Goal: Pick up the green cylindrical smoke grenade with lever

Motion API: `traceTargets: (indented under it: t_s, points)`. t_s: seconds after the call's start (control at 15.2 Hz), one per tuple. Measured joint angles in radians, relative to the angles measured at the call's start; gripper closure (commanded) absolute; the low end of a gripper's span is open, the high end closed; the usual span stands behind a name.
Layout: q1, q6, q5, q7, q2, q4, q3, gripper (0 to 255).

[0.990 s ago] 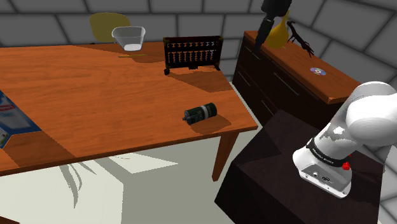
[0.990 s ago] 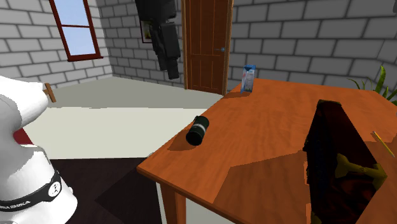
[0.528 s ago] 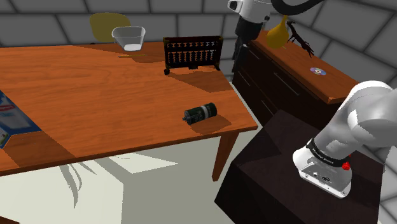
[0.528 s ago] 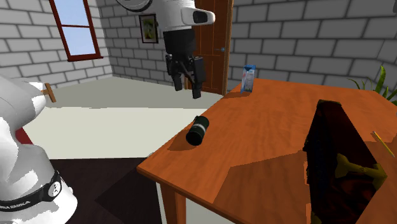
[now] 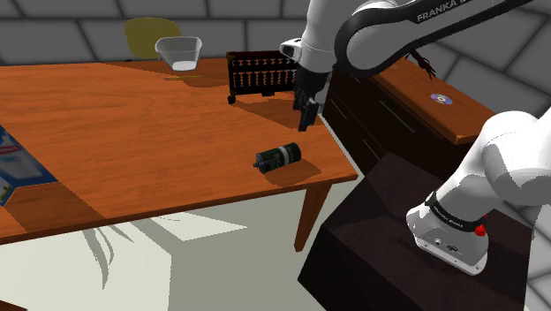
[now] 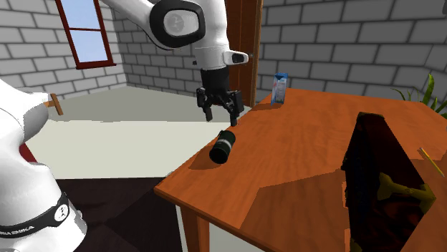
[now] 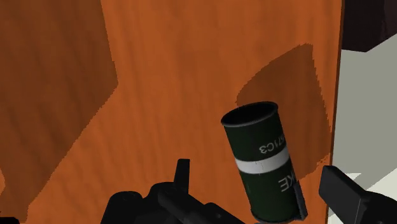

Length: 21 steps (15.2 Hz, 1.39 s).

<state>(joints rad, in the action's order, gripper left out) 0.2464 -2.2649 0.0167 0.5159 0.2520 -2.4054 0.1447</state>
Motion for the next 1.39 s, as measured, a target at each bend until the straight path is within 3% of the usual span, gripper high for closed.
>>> traceTargets:
  t_s: [0.53,1.06,1.12,1.39]
  points:
    - [0.052,-0.195,-0.102,0.068,-0.224,0.024,0.066,0]
    - [0.056,-0.298,-0.150,0.037,-0.309,0.003,0.068,0]
    - [0.056,-0.301,-0.151,0.036,-0.310,0.001,0.068,255]
    - [0.056,-0.306,-0.153,0.035,-0.311,-0.001,0.068,255]
